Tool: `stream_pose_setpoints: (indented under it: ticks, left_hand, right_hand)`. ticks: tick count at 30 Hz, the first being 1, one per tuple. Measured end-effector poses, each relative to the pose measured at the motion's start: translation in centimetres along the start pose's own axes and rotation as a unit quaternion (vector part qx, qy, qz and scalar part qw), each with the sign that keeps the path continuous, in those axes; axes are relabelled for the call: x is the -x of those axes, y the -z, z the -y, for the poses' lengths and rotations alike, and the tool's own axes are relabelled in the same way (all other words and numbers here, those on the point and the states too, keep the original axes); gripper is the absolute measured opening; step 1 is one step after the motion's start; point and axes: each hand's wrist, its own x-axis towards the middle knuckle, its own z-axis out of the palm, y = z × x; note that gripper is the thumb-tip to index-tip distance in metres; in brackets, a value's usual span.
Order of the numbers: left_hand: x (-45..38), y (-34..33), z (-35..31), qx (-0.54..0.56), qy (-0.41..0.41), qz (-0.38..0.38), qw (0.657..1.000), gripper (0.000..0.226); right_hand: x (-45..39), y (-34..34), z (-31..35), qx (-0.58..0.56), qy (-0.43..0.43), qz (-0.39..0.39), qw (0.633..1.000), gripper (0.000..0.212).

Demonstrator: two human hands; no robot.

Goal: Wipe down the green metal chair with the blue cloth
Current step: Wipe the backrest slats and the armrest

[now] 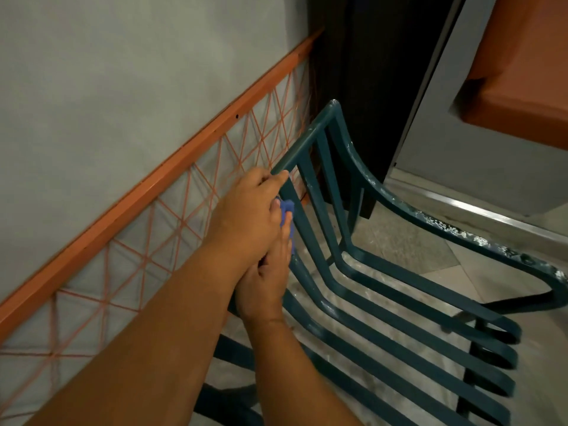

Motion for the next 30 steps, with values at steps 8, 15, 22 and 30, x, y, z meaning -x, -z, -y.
stream_pose_setpoints:
  ticks: [8, 15, 22, 30]
  left_hand:
    - [-0.7, -0.6, 1.0, 0.041, 0.005, -0.017, 0.999, 0.041]
    - [-0.1, -1.1, 0.3, -0.013, 0.011, -0.036, 0.999, 0.053]
    - [0.2, -1.6, 0.4, -0.052, -0.002, -0.04, 0.998, 0.061]
    - [0.9, -2.2, -0.1, -0.149, -0.031, -0.042, 0.987, 0.069]
  right_hand:
    - [0.0, 1.0, -5.7, 0.02, -0.066, -0.052, 0.996, 0.043]
    - [-1.1, 2.4, -10.0, -0.009, -0.244, -0.155, 0.957, 0.041]
    - [-0.9, 1.0, -5.5, -0.02, -0.048, -0.075, 0.996, 0.048]
    - [1.6, 6.4, -16.9, 0.065, -0.133, -0.021, 0.989, 0.06]
